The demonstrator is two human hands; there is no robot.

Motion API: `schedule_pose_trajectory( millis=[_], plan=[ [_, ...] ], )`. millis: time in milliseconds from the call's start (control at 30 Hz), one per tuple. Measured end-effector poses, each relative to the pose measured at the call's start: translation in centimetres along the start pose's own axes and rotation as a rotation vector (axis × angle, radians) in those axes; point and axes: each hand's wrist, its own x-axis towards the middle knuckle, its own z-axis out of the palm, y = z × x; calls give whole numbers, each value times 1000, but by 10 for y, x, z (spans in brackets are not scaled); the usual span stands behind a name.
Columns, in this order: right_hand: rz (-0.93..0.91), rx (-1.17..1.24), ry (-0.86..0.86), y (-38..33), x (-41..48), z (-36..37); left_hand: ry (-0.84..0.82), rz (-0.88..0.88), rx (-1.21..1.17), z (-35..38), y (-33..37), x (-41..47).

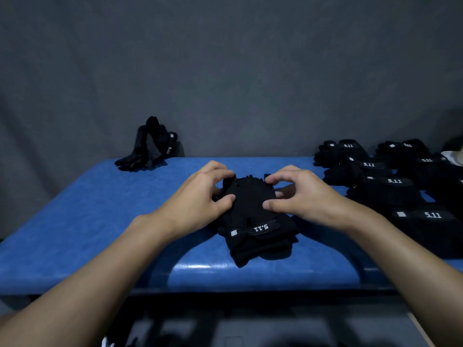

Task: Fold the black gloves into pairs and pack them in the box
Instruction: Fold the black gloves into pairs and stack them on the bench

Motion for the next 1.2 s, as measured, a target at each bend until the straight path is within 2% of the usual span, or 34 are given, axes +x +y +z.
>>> schedule_pose_trajectory(
  millis=[133,233,633,833,1000,1200],
  plan=[
    [-20,-85,-65,-1,-2,2,-16,5,-20,0,2,0],
    [-15,-94,-29,-4,-3,2,-37,10,-30,-1,5,-1],
    [94,157,-139,-11,-13,-1,-113,-4,-77,-6,13,-6],
    [69,-70,-104,-6,-14,-4,-194,-22,-51,-7,10,-6],
    [41,-98,-109,-2,-13,-3,-230,-6,-2,-7,6,-7],
    [0,-251,-181,2,-14,-5,-251,10,74,-4,4,-9]
  ],
)
